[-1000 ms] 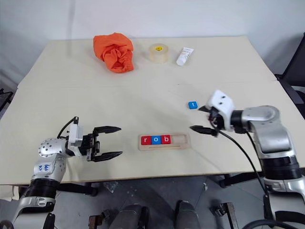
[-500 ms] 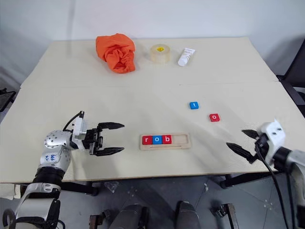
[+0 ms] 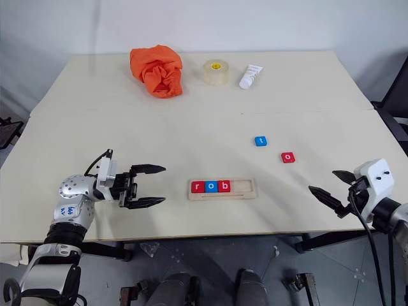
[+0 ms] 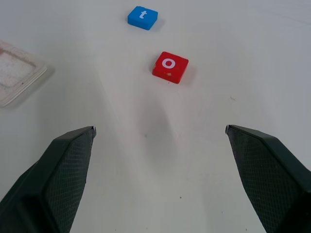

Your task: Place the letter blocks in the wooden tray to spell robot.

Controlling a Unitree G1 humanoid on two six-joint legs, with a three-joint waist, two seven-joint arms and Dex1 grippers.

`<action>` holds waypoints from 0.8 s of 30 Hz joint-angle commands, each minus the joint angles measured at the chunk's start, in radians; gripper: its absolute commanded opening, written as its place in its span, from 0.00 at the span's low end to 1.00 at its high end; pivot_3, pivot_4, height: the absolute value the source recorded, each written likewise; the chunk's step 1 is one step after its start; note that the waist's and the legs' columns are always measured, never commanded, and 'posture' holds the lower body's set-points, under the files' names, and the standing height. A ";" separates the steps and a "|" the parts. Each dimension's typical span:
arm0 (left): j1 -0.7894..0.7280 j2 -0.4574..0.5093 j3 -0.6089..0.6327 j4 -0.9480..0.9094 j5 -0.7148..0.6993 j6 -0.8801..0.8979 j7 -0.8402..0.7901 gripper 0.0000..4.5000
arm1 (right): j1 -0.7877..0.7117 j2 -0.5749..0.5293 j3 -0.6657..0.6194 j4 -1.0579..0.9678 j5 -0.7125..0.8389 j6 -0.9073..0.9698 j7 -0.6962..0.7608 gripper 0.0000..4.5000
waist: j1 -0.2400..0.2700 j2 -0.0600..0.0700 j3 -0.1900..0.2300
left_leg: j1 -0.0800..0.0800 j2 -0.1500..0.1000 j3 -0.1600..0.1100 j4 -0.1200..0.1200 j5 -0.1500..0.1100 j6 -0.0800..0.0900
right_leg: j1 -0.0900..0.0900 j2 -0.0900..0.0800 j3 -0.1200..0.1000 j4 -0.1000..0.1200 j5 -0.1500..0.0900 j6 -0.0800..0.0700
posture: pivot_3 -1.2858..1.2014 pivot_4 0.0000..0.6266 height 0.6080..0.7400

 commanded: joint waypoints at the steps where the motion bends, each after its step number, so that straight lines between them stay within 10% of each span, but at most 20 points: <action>1: 0.006 0.010 0.011 -0.035 -0.009 -0.007 -0.021 1.00 | -0.026 -0.032 -0.005 -0.024 0.022 0.013 -0.011 0.99 | -0.001 0.000 0.000 | 0.000 0.000 0.000 0.000 0.000 0.000 | 0.000 0.000 0.000 0.000 0.000 0.000 | 0.52 0.24 1.00; 12: 0.031 -0.005 0.008 -0.099 -0.014 0.004 0.007 1.00 | -0.421 0.144 0.255 0.162 -0.104 0.121 -0.346 0.99 | -0.021 0.000 0.000 | 0.000 0.000 0.001 0.000 0.000 0.000 | -0.002 0.000 0.001 0.002 0.000 -0.001 | 0.52 0.24 1.00; 24: 0.109 0.014 0.022 -0.195 -0.028 0.033 0.030 1.00 | -0.464 0.328 0.339 0.299 -0.188 0.068 -0.520 0.99 | -0.028 0.000 0.000 | -0.001 0.000 -0.001 -0.001 0.000 0.000 | -0.003 0.000 -0.001 0.003 0.000 0.000 | 0.52 0.24 1.00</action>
